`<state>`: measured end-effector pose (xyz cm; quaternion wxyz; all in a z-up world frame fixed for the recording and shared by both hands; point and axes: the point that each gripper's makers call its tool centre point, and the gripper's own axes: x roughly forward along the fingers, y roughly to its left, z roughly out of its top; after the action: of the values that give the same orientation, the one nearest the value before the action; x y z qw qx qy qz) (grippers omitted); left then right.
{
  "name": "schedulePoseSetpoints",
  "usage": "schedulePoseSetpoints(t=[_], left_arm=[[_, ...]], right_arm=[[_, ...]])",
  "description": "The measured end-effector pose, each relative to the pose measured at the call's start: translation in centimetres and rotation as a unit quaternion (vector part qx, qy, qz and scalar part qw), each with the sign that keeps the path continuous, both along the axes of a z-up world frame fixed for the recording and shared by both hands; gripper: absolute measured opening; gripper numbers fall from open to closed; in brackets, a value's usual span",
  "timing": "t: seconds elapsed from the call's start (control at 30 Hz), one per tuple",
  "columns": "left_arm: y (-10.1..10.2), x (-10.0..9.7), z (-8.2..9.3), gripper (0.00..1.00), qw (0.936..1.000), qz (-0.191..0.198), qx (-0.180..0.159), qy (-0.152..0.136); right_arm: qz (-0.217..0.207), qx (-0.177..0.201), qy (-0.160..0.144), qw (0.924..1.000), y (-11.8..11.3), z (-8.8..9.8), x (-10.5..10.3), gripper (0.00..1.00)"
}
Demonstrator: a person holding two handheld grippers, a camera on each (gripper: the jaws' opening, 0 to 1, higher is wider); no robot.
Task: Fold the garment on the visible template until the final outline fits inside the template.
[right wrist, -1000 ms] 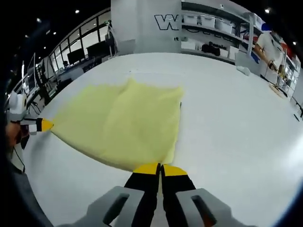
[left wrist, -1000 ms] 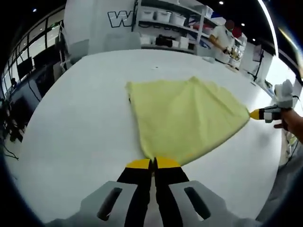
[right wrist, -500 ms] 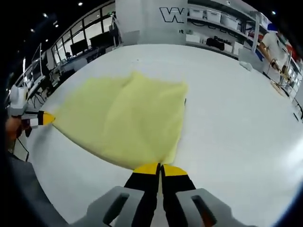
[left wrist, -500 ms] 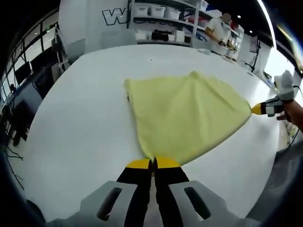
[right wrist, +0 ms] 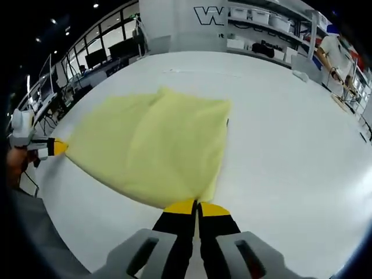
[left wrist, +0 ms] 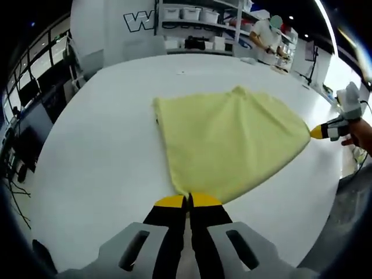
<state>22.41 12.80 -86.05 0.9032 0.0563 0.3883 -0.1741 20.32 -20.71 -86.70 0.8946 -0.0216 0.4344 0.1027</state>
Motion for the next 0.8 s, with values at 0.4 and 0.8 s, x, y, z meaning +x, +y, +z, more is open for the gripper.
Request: schedulePoseSetpoints(t=[0.4,0.8], left_arm=[[-0.1,-0.2,0.4,0.09,1.0000,0.002,0.002,-0.006],[0.3,1.3,4.2,0.53,0.9954,0.044,-0.020,-0.082]], right_arm=[[-0.019,-0.009,-0.028,0.9994,-0.8,1.4,0.2,0.08],[-0.042,-0.046,-0.102,0.9928,-2.4,5.0,0.9,0.34]])
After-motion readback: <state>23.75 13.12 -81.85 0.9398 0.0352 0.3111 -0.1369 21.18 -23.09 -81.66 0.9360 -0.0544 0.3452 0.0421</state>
